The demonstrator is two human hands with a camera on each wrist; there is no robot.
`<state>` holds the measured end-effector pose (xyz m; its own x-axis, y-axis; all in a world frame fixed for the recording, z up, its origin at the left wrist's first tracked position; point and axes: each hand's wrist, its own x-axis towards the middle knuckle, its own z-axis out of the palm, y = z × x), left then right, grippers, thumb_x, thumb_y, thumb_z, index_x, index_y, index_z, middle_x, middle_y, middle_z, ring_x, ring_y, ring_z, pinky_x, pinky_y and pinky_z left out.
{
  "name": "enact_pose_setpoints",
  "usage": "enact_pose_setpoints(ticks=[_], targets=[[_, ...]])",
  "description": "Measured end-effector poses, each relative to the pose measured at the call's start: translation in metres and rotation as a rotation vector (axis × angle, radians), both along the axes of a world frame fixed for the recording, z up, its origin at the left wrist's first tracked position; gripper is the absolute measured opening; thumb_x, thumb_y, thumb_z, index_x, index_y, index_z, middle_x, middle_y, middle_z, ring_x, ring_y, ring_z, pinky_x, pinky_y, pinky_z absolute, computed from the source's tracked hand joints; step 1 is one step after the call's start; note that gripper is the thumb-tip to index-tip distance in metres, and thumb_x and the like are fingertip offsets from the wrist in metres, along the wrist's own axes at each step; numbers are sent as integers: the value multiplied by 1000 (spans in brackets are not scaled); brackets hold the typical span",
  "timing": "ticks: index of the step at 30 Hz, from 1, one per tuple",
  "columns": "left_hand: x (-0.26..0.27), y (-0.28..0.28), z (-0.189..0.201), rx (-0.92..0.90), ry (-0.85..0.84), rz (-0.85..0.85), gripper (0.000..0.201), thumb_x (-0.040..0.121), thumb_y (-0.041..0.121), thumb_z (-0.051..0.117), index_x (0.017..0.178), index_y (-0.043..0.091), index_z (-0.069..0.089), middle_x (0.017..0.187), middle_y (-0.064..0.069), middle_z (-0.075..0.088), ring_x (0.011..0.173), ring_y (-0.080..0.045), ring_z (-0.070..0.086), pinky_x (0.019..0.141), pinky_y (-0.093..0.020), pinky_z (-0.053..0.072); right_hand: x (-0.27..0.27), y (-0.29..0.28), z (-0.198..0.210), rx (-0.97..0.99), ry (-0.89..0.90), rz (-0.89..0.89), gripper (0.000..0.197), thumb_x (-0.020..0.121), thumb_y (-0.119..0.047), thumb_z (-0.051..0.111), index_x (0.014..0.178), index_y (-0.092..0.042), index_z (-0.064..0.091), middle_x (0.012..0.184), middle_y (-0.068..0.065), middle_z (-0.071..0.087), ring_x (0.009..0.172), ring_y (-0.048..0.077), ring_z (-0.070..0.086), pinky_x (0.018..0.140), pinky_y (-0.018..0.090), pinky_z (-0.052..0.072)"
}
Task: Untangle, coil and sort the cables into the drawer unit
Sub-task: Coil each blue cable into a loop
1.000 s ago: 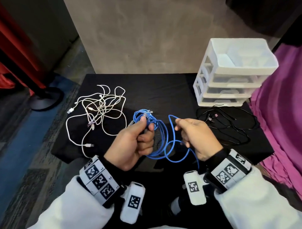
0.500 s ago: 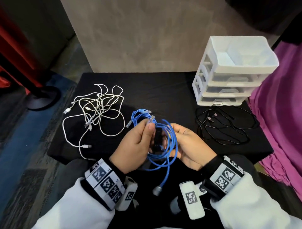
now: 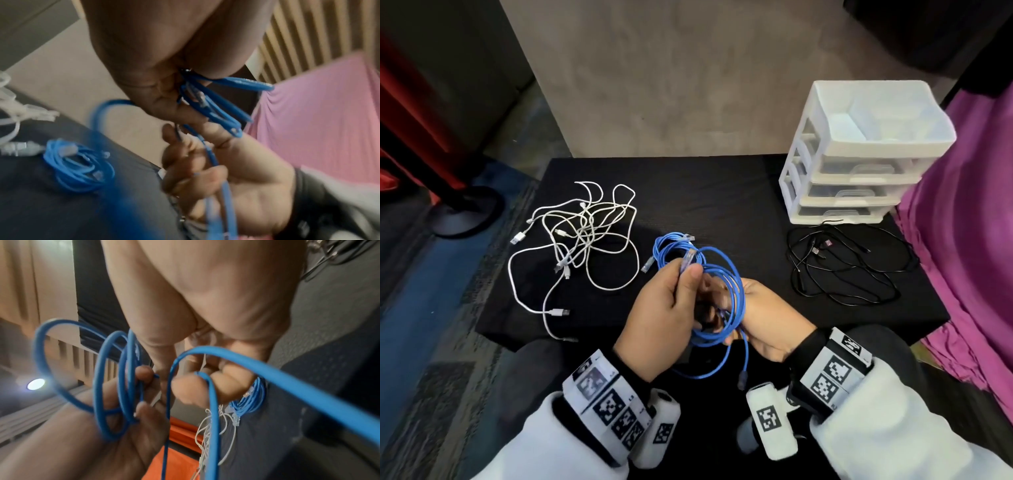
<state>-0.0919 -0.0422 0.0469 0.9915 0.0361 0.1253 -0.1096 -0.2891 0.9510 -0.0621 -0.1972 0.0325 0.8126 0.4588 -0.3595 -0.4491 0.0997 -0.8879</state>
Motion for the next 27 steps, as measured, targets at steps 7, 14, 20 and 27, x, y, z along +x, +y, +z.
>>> enact_pose_setpoints(ticks=[7, 14, 20, 27], targets=[[10, 8, 4, -256, 100, 354, 40, 108, 36, 42, 81, 14, 60, 76, -7, 62, 69, -14, 57, 65, -26, 51, -25, 11, -10, -253, -182, 53, 12, 108, -29, 56, 111, -28, 68, 76, 1, 69, 53, 19, 58, 40, 25, 41], [23, 53, 12, -551, 329, 257, 39, 106, 43, 45, 81, 15, 58, 77, -3, 63, 57, -9, 57, 52, -25, 51, -23, -48, -10, -415, -545, 175, 22, 108, -30, 54, 100, -22, 72, 59, -3, 53, 53, 3, 41, 57, 17, 34], [28, 84, -2, -500, 279, 372, 39, 105, 49, 45, 80, 22, 57, 72, 5, 55, 67, -11, 60, 66, -32, 50, -10, -108, -1, -349, -453, -100, 28, 101, -39, 50, 101, -27, 75, 59, 4, 45, 43, 6, 30, 43, 14, 27], [26, 60, -7, -547, 231, 303, 37, 109, 39, 39, 123, 12, 60, 65, 9, 32, 53, -4, 29, 50, -16, 42, -7, -114, -3, -500, -554, 121, 23, 99, -38, 58, 108, -36, 79, 74, 3, 65, 69, 5, 56, 70, 19, 46]])
